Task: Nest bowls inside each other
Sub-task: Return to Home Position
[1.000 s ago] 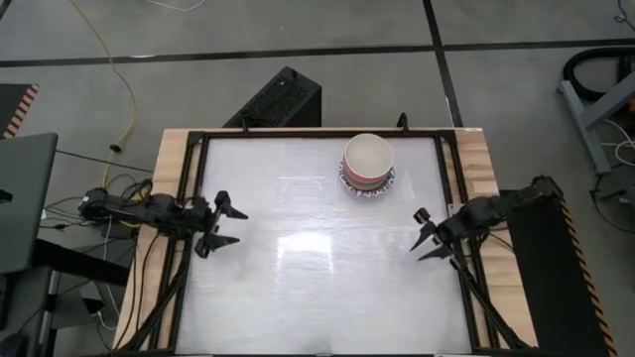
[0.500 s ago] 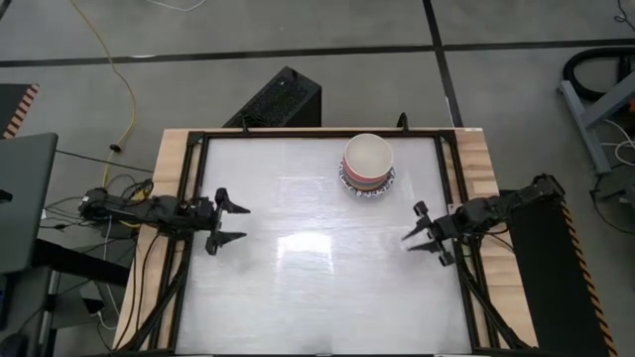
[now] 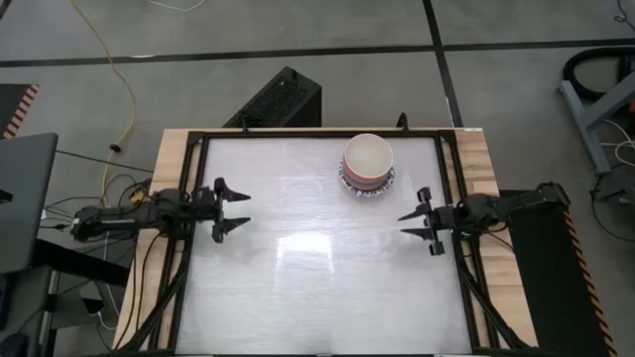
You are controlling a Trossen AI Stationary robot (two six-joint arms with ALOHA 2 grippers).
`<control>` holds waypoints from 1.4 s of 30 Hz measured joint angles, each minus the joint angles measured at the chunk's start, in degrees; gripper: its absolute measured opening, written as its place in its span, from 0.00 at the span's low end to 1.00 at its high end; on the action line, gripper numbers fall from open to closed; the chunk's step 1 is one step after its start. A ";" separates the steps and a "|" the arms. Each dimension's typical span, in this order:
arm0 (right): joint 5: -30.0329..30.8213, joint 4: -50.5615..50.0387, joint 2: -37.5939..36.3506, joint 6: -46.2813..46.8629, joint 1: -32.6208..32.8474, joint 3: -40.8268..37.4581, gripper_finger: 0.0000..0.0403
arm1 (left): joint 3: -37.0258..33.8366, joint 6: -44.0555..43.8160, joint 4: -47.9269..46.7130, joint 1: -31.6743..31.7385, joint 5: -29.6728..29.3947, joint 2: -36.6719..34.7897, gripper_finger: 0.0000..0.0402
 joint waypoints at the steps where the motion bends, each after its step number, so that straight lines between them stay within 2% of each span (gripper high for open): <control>1: -0.18 0.67 0.01 -0.51 -0.95 0.00 0.38 | -0.02 0.04 0.00 1.48 1.63 0.00 0.80; 5: -0.55 1.82 -0.01 -0.48 -4.96 -0.02 0.38 | -0.02 0.28 0.40 6.55 6.73 -0.02 0.80; 12: -2.46 -2.30 -0.01 2.79 -10.44 -0.02 0.38 | -0.02 1.33 1.05 11.00 10.44 -0.02 0.80; 20: -3.69 -2.67 0.01 3.86 -12.16 -0.02 0.38 | -0.02 1.33 0.90 11.12 9.11 -0.02 0.80; 29: -2.43 -3.25 0.01 2.93 -12.12 -0.04 0.38 | -0.02 0.72 -0.12 7.23 3.72 0.00 0.80; 42: -1.92 -3.07 0.01 2.79 -12.12 -0.07 0.38 | -0.02 1.79 0.27 2.62 0.02 0.00 0.80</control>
